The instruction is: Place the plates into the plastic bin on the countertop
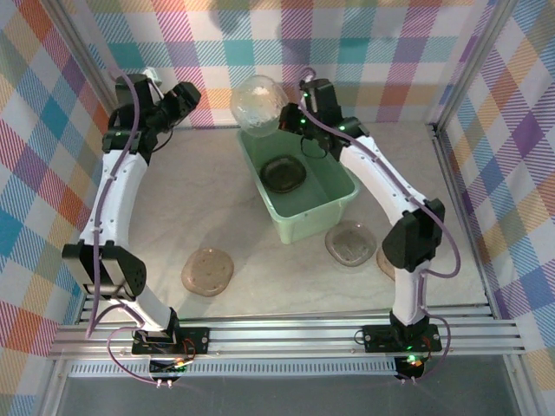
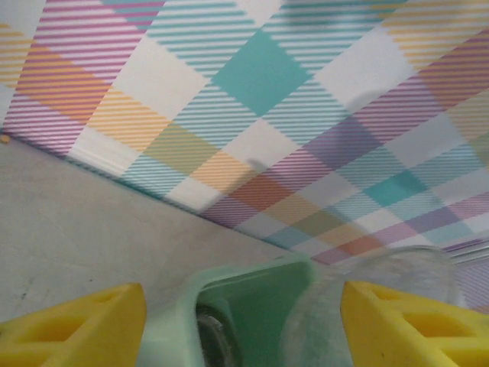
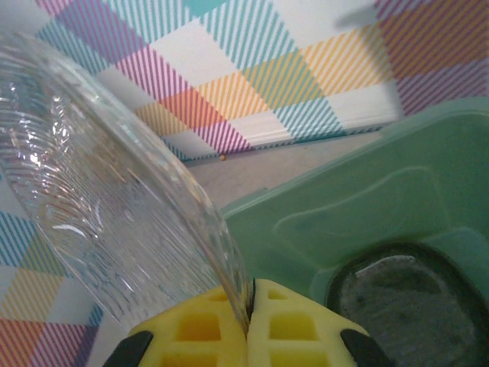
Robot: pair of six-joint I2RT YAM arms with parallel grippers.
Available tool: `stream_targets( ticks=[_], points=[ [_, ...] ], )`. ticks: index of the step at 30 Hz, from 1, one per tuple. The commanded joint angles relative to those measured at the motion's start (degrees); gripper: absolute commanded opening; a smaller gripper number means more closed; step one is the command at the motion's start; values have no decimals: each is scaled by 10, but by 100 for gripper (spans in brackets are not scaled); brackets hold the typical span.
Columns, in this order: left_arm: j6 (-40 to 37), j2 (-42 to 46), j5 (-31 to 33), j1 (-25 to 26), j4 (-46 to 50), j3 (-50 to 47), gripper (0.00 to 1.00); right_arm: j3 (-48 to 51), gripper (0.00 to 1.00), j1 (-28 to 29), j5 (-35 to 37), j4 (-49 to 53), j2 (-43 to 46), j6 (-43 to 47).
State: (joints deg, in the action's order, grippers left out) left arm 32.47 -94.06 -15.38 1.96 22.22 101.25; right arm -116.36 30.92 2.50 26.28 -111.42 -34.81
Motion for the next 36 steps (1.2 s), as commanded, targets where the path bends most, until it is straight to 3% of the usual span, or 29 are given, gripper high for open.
stream_targets(
  ticks=[1, 12, 18, 36],
  points=[
    [-24, -24, -10, -5, -58, -32, 68, 55, 0, -12, -9, 23, 37, -63],
    [-38, -91, -23, -5, -68, -32, 67, 84, 0, -47, -14, 120, 34, -96],
    [-38, -107, -29, -4, -45, -32, 67, 113, 0, -55, -38, 110, 27, -141],
    [-96, -88, -8, -7, 3, -66, 67, 113, 0, -51, -81, 148, -53, -245]
  ],
)
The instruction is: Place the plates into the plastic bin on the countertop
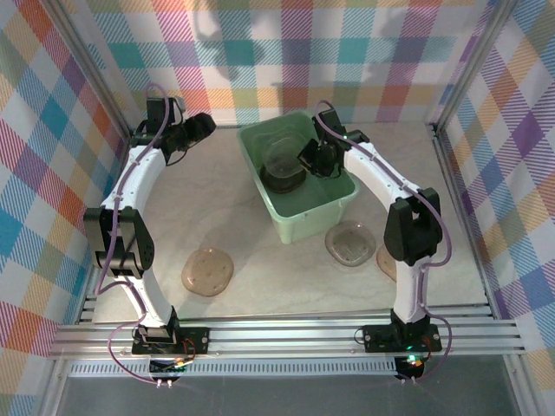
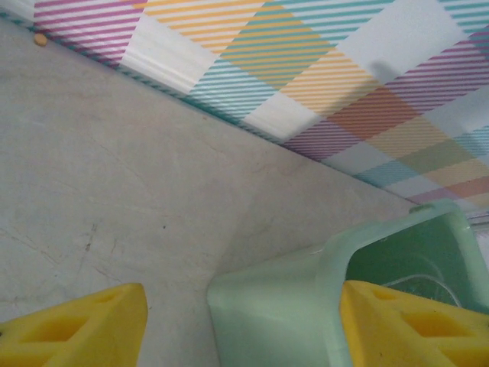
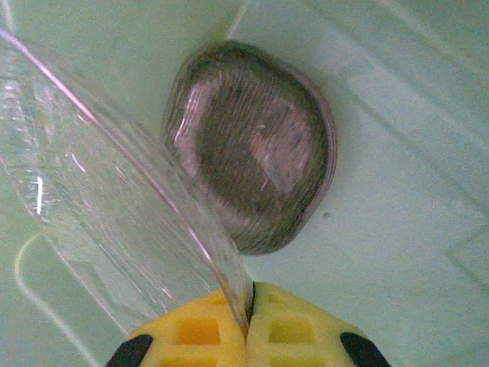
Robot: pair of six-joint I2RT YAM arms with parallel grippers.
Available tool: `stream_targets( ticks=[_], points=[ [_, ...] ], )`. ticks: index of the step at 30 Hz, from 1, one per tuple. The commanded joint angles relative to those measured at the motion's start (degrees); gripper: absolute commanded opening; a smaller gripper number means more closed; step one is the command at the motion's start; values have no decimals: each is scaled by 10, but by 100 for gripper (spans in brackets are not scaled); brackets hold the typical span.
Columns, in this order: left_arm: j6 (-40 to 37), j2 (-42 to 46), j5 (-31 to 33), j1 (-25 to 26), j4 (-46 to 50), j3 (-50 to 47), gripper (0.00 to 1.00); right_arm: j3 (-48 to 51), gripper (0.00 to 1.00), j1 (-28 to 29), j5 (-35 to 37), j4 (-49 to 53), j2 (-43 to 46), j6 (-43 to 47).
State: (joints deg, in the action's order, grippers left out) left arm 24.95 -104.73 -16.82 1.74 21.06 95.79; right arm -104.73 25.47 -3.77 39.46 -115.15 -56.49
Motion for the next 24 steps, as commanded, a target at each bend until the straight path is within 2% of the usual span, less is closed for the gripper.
stream_targets(
  ticks=[1, 9, 13, 24],
  points=[
    [-24, 21, 7, -6, 16, -14, 67, -4, 0, 4, -19, 18, -21, -32],
    [-40, 40, 16, -8, 29, -31, 67, -18, 0, 10, -19, 22, -56, -42],
    [-46, 49, 20, -9, 33, -36, 67, -34, 0, 23, 11, 31, -48, -28],
    [-49, 55, 13, -8, 38, -42, 67, -79, 0, 43, 35, 50, -34, -27]
  ],
)
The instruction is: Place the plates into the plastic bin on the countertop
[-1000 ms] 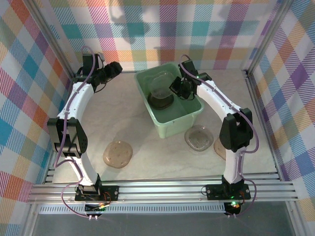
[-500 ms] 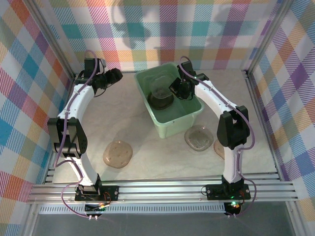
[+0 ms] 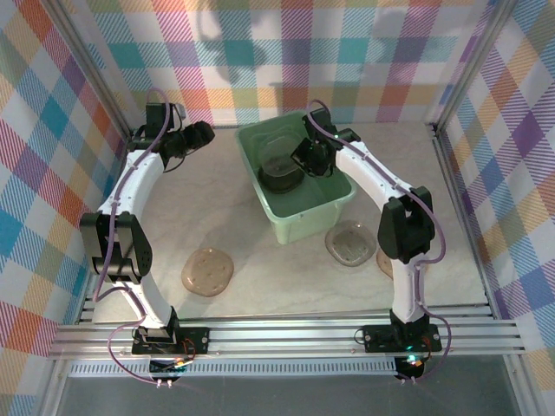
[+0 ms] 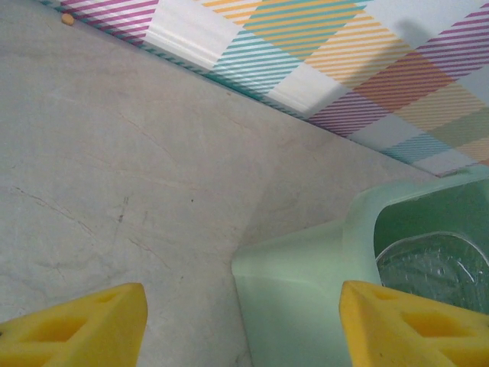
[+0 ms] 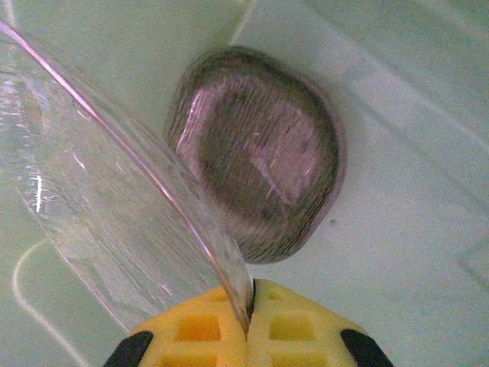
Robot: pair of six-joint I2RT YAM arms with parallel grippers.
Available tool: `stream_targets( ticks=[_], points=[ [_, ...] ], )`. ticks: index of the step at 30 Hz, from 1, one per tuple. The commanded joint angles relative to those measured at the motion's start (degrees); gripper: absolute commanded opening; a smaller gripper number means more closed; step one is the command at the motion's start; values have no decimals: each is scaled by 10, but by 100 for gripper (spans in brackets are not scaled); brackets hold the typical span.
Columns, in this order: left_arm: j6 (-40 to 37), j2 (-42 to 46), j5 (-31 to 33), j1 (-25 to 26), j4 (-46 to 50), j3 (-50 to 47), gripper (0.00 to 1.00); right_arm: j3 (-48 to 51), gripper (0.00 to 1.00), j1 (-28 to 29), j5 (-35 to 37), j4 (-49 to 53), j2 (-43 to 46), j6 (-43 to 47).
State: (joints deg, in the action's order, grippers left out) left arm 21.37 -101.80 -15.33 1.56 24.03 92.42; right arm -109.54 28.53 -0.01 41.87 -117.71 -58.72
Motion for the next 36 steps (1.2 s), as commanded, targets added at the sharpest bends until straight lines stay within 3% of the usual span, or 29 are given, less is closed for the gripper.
stream_targets(
  ticks=[1, 12, 36],
  points=[
    [-15, 27, -2, -7, 8, -9, 67, -39, 0, 14, -2, 31, -10, -7],
    [-18, 40, -5, -8, 7, -25, 67, 20, 0, 19, -25, 4, -16, -92],
    [-26, 49, 6, -12, 28, -42, 67, -14, 0, 24, 34, 28, -99, -100]
  ],
)
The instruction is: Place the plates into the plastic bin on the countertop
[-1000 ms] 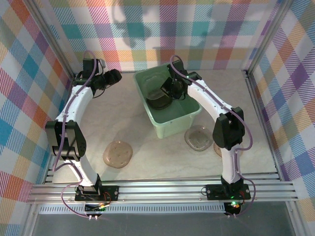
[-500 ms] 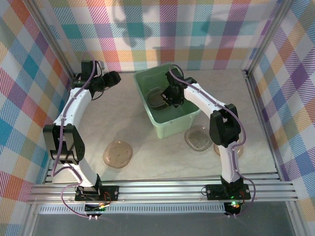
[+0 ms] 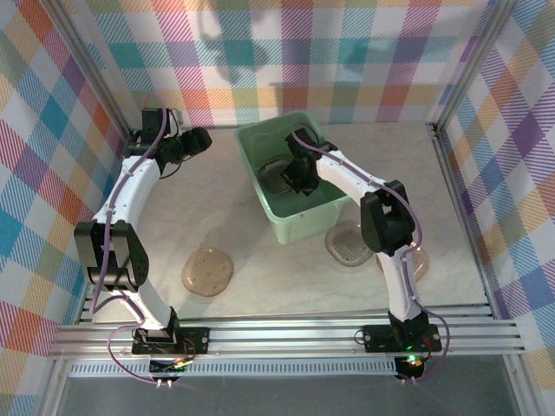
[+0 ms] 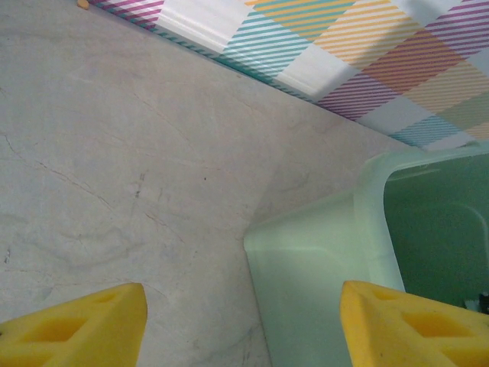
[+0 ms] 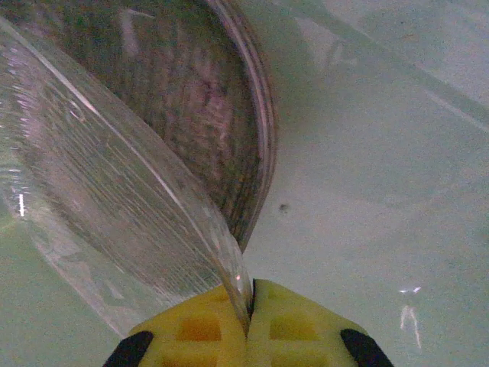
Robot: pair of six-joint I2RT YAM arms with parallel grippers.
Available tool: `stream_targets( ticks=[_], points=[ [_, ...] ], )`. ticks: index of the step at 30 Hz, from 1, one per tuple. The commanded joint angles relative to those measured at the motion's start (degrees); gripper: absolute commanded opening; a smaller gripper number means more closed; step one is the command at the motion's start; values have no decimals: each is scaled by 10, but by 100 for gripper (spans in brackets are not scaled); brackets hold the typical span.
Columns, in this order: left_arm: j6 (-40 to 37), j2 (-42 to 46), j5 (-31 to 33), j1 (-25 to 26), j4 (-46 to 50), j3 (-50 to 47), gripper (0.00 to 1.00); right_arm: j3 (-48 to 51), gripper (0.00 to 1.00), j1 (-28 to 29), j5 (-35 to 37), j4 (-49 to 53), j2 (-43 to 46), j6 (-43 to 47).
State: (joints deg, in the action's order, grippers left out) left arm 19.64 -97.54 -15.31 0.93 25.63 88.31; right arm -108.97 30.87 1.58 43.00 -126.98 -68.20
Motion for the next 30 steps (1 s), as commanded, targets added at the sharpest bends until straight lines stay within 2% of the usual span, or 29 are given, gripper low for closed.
stream_targets(
  ticks=[1, 9, 11, 14, 15, 16, 17, 21, 25, 30],
  points=[
    [-8, 5, 6, -6, 15, 1, 67, -19, 0, 1, 22, 18, -8, -7],
    [-2, -5, 7, -6, 24, 9, 67, -28, 0, -1, 50, 40, -16, -25],
    [0, -9, 6, -6, 24, 11, 67, -29, 3, -1, 58, 38, -16, -29],
    [2, -15, 4, -5, 27, 17, 67, -36, 13, -2, 67, 39, -19, -36],
    [2, -17, 3, -5, 28, 19, 67, -39, 18, -3, 70, 42, -21, -37],
    [2, -18, 2, -5, 29, 21, 67, -41, 29, -5, 72, 45, -20, -41],
    [3, -19, 2, -4, 29, 22, 67, -40, 33, -5, 76, 47, -18, -49],
    [4, -21, 2, -5, 30, 24, 67, -30, 40, -6, 83, 21, -6, -58],
    [4, -23, 3, -4, 30, 26, 67, -37, 56, -6, 76, -13, 4, -49],
    [4, -26, 4, -5, 33, 29, 67, -49, 75, -3, 76, -9, 14, -26]
  ],
)
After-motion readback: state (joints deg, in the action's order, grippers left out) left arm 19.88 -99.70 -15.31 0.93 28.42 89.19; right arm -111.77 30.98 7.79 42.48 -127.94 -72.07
